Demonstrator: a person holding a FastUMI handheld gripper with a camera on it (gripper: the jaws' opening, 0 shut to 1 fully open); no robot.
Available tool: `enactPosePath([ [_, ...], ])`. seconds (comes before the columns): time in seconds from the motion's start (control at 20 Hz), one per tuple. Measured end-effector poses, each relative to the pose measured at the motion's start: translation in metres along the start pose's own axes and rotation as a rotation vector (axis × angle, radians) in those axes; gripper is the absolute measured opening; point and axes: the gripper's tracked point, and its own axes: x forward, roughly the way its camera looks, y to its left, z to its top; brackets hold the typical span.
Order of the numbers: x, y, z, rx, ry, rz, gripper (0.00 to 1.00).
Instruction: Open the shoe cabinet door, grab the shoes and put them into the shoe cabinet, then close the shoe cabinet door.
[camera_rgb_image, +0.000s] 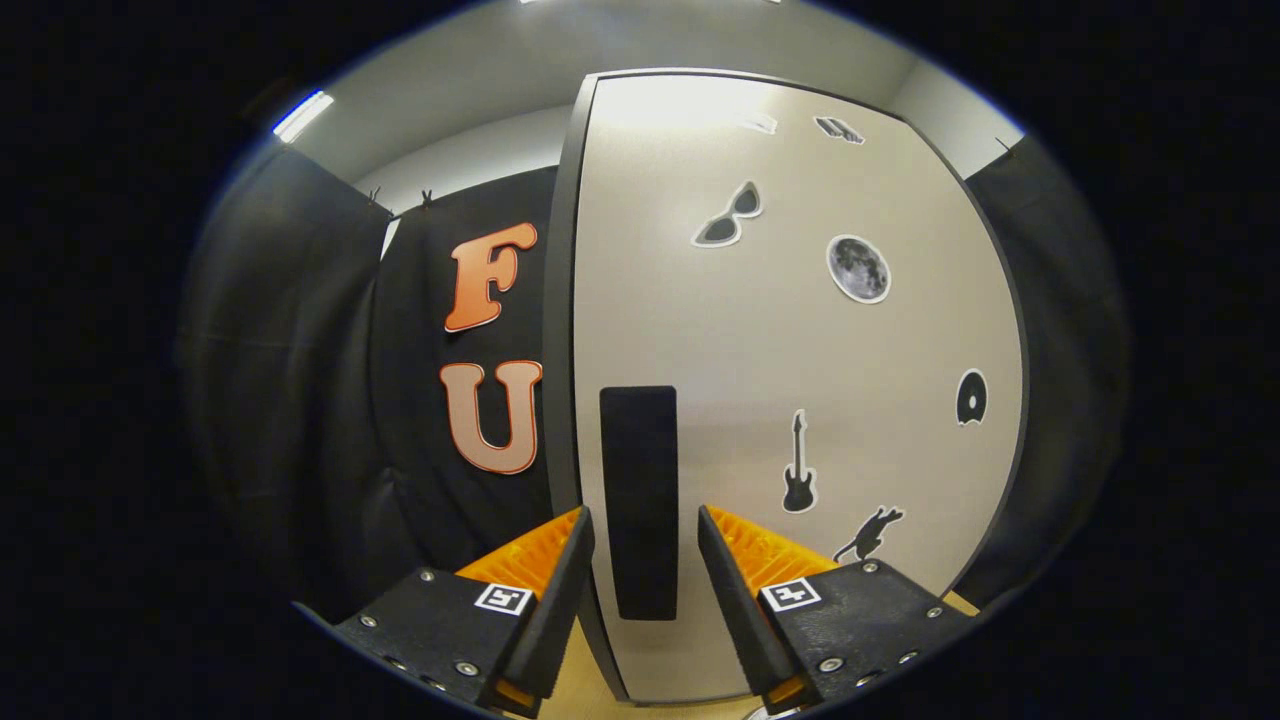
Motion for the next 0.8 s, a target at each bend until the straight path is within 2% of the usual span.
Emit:
enactPosePath([
  [0.15,0.003,-0.002,-0.005,0.005,0.011,-0.006,0.59],
  [0.3,0.005,-0.002,-0.005,-0.003,0.016,-0.013,0.38],
  [0.5,0.002,-0.002,-0.004,0.001,0.029,-0.020,0.29],
  [0.8,-0.012,-0.001,-0.004,0.017,0.052,0.001,0.26],
])
